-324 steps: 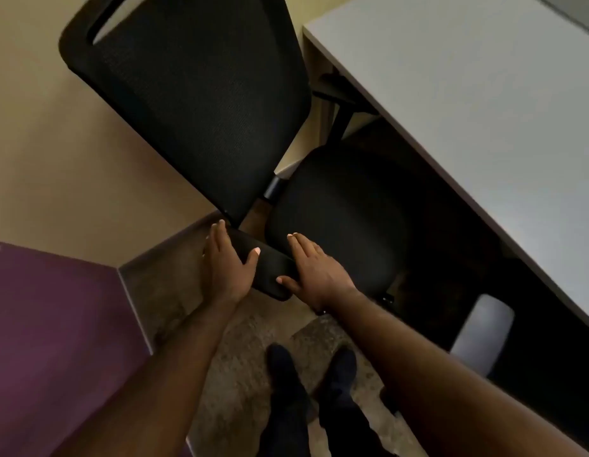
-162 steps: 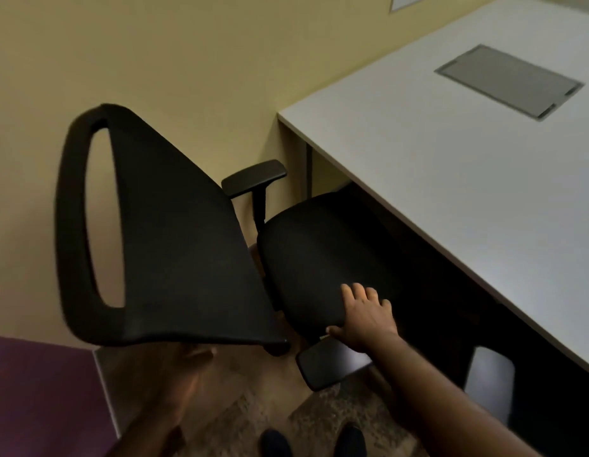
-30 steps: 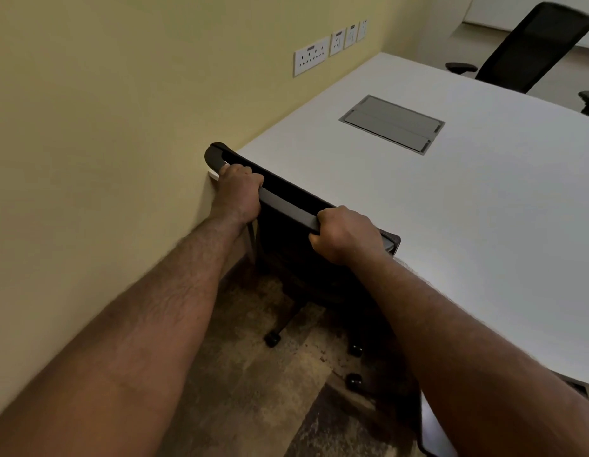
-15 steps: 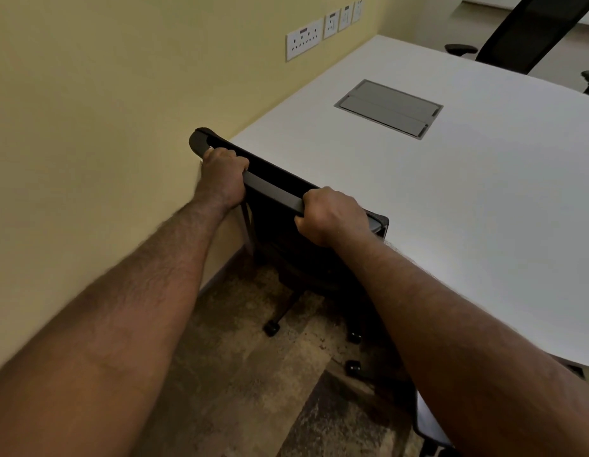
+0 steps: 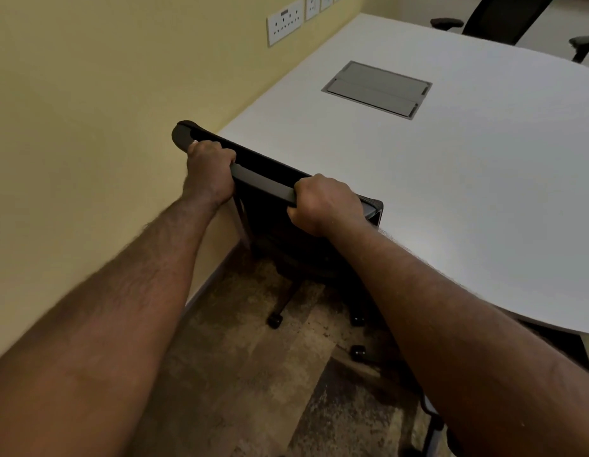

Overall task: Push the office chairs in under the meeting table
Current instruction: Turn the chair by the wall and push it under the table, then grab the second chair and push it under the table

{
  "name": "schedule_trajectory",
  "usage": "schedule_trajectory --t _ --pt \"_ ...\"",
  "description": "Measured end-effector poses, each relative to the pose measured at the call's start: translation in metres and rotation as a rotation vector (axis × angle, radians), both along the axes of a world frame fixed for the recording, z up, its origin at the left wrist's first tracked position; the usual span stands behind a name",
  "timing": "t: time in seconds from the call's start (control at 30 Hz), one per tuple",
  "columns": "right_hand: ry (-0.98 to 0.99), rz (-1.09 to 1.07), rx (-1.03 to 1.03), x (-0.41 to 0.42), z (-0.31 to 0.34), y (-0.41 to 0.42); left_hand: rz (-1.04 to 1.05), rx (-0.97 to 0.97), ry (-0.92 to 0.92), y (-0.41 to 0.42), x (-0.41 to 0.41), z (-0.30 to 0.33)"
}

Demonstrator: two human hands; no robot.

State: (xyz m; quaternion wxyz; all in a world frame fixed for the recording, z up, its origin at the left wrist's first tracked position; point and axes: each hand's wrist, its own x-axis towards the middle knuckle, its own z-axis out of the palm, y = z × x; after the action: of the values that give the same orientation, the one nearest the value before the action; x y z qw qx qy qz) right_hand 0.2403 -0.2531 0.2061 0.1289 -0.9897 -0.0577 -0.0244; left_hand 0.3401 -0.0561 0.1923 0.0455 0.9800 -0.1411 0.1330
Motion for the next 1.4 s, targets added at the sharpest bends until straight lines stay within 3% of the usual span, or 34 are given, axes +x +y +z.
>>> schedule_trajectory --t 0.47,0.57,0.97,1.4 --pt "-0.243 0.1 -0.125 -0.03 0.012 -0.013 -0.138 -0.002 0.094 0.001 -0.016 0.012" --pt "-0.239 0.046 -0.14 -0.037 0.025 -0.018 -0.223 0.046 0.069 0.001 -0.029 0.023" --pt "-0.263 -0.201 -0.159 -0.093 0.091 -0.077 -0.473 -0.059 0.007 -0.026 -0.069 0.085" --pt "-0.312 -0.458 -0.311 -0.219 0.129 -0.211 -0.668 -0.057 -0.117 -0.167 -0.136 0.124"
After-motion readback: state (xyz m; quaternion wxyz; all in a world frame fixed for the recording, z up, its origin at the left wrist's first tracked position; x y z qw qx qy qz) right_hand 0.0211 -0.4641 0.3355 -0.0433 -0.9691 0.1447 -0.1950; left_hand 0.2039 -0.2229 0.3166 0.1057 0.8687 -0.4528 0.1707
